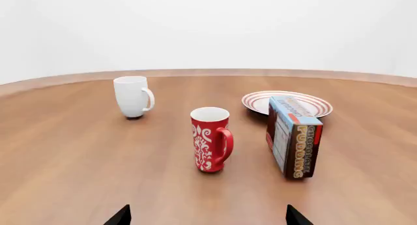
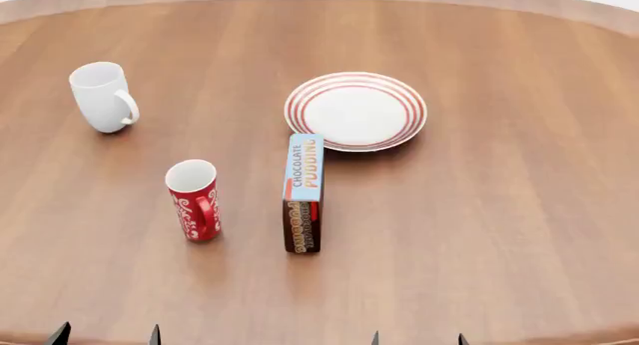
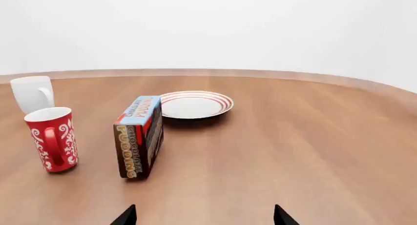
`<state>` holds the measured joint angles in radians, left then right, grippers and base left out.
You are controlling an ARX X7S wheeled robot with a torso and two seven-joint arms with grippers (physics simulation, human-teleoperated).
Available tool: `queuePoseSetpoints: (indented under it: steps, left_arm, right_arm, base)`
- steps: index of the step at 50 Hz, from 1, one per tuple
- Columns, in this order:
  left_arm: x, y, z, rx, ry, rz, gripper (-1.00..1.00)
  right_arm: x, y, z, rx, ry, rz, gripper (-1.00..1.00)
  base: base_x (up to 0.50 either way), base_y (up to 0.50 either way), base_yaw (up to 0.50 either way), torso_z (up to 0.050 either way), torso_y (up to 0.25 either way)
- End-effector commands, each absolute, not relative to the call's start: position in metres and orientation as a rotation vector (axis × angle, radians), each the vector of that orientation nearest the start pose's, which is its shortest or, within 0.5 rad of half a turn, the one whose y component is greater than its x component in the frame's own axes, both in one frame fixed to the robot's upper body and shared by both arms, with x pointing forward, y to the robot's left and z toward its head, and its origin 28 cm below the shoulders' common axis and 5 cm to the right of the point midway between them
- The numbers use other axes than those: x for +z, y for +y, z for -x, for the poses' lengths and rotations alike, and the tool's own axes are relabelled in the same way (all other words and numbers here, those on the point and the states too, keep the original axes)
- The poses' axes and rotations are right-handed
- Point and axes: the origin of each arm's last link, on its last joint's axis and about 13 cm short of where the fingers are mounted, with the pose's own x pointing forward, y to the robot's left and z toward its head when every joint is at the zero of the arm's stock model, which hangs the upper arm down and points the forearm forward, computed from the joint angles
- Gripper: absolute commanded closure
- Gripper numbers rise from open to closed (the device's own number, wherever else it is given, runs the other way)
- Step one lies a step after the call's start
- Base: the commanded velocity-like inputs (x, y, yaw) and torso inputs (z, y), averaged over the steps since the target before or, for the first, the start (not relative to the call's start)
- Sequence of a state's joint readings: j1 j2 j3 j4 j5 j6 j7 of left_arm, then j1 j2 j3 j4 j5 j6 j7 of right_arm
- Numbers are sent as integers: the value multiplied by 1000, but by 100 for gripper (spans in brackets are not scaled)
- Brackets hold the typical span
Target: Pick up the red mug and put it on the plate
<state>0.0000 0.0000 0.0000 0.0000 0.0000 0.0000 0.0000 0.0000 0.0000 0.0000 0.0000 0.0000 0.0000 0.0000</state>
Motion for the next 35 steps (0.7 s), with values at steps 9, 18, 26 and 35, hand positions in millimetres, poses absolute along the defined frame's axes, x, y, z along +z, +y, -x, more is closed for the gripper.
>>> queuePoseSetpoints:
  steps: [9,18,26,35]
  left_arm:
    - [13,205,-211,-8,-4,0,-100]
    - [13,205,-211,-14,-12,12,-100]
    - [13,206,-212,-4,-83,-7,-100]
    - [12,206,-213,-14,-162,-32,-100]
  right_arm:
    - [13,-96,-211,0,-2,-5,-100]
    - [13,-96,-210,9,4,0,-100]
    - [12,-96,-210,11,5,1,-100]
    - [13,-96,-210,13,3,-2,-100]
  base:
    - [0,0,0,0,0]
    - [0,0,0,0,0]
    - [0,0,0,0,0]
    - [0,0,0,0,0]
